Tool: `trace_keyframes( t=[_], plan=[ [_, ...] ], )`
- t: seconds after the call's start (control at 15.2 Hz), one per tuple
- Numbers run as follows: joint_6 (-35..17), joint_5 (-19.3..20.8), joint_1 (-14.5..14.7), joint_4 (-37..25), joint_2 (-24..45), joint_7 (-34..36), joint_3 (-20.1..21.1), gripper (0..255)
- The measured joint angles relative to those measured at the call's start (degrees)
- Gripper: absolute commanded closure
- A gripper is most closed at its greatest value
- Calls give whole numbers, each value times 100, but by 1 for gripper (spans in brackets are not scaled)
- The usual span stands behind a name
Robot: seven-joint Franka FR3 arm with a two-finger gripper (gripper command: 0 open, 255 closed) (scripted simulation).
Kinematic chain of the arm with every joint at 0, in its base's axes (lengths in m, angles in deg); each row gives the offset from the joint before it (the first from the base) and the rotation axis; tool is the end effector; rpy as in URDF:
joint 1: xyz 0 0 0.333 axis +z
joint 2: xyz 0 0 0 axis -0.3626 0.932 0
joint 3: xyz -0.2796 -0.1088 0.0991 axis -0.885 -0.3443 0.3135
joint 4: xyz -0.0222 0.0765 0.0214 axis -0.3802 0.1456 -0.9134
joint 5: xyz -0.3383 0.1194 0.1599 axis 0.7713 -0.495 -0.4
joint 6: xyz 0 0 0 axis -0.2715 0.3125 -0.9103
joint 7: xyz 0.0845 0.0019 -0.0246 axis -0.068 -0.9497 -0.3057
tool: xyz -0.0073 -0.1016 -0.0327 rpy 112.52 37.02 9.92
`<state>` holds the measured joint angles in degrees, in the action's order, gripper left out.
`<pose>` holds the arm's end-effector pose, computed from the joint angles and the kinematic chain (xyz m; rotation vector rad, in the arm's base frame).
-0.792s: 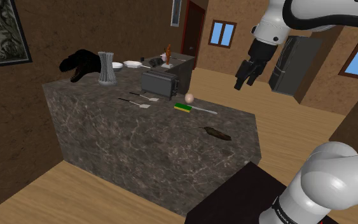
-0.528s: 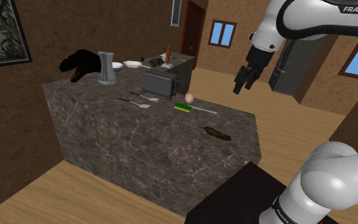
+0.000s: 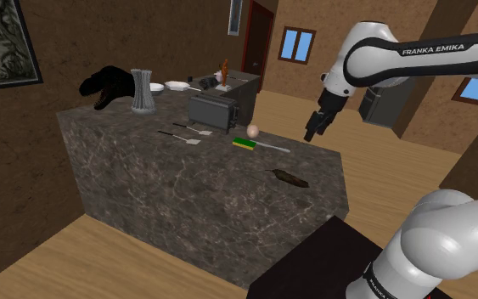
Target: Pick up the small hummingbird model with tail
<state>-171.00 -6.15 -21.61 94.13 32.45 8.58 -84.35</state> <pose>0.3528 -0.0777 0.5113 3.1267 0.1811 0.2247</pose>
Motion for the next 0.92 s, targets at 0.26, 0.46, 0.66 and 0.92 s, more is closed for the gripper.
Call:
trace_keyframes(
  t=[0.26,0.46,0.66,0.92],
  plan=[
    [-679,42,2,136,557,-492,-415,0],
    [-1200,2,41,150,1085,-906,-750,0],
    [-1726,-156,149,86,1714,-1332,-1058,0],
    [-2402,-607,328,-86,2659,-2103,-1507,0]
  ],
)
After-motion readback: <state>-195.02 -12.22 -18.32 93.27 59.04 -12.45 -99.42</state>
